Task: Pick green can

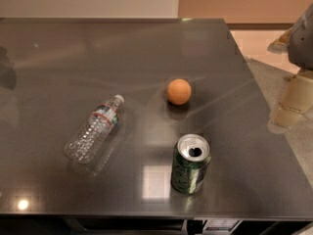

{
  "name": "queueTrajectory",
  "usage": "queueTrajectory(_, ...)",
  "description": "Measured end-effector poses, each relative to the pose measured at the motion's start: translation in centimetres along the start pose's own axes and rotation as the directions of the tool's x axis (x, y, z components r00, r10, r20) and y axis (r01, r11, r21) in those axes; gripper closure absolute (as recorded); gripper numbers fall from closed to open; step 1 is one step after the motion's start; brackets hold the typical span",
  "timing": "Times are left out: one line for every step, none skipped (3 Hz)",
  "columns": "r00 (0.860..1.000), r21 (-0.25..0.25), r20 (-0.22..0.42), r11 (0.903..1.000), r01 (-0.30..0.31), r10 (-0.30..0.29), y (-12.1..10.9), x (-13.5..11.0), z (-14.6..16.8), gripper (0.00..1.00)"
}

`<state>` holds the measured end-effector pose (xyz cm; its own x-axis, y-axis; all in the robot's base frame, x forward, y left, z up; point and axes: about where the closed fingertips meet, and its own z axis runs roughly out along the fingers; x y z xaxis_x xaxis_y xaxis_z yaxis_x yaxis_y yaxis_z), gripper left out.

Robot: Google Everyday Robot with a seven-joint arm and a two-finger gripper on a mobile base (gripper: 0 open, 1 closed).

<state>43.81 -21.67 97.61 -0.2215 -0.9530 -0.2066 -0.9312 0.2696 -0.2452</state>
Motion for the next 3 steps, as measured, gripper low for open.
queueTrajectory(1.0,0.001,0.001,1.0,0.0,0.0,-0.1,-0.1,-0.1,0.0)
queueTrajectory(0.999,-0.045,0.043,0.9989,0.014,-0.012,1.1,-0.1,0.6,0.0)
queueTrajectory(0.987,-0.13,0.157,0.9906,0.043,-0.022,4.2,-0.7,2.3,0.0)
